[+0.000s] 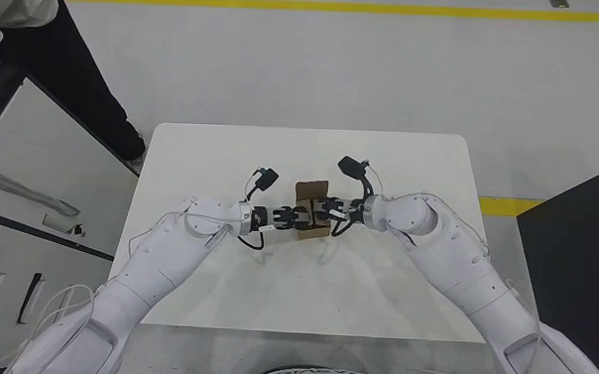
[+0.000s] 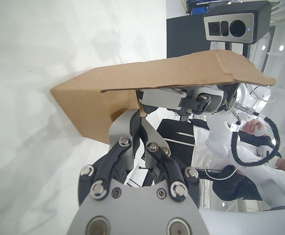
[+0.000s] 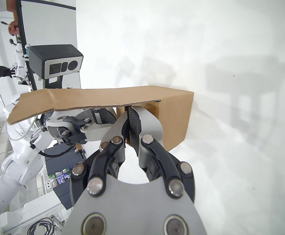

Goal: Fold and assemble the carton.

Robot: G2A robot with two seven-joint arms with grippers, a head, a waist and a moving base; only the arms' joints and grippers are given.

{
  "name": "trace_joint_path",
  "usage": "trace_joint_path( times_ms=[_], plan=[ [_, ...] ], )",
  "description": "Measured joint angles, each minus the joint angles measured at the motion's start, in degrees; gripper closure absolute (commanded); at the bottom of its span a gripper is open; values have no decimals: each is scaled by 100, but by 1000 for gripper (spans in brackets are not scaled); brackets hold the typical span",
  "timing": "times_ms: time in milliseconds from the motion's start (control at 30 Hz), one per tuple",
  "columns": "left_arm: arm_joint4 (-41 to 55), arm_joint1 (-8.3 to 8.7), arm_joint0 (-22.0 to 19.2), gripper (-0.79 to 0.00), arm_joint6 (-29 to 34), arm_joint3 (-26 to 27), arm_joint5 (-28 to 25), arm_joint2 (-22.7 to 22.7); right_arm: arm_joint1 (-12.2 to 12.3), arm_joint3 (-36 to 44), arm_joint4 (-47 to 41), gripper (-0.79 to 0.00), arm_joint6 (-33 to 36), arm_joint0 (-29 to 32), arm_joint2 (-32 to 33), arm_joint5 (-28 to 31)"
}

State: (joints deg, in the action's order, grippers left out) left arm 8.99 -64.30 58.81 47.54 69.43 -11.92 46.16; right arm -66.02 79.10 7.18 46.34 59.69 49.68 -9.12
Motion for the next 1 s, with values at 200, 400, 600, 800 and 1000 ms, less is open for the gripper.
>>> trace_joint_path(
  times_ms=[200, 400, 600, 800, 1000],
  plan=[
    [-42, -16, 17, 0, 23, 1, 2, 29, 3, 23, 41, 0, 7, 61, 37, -16],
    [-84, -28, 49, 0, -8, 40, -9, 63, -9, -11, 59, 0, -33, 100, 43, -9],
    [-104, -33, 107, 0, -147, 112, -51, 147, -18, 15, 75, 0, -60, 112, 72, -1],
    [-390, -48, 111, 0, -332, 227, 51, 144, -14, 96, 126, 0, -121, 160, 135, -37],
    [-643, -71, 119, 0, -406, 320, 234, 99, -7, 157, 164, 0, -138, 209, 198, -79]
  ],
)
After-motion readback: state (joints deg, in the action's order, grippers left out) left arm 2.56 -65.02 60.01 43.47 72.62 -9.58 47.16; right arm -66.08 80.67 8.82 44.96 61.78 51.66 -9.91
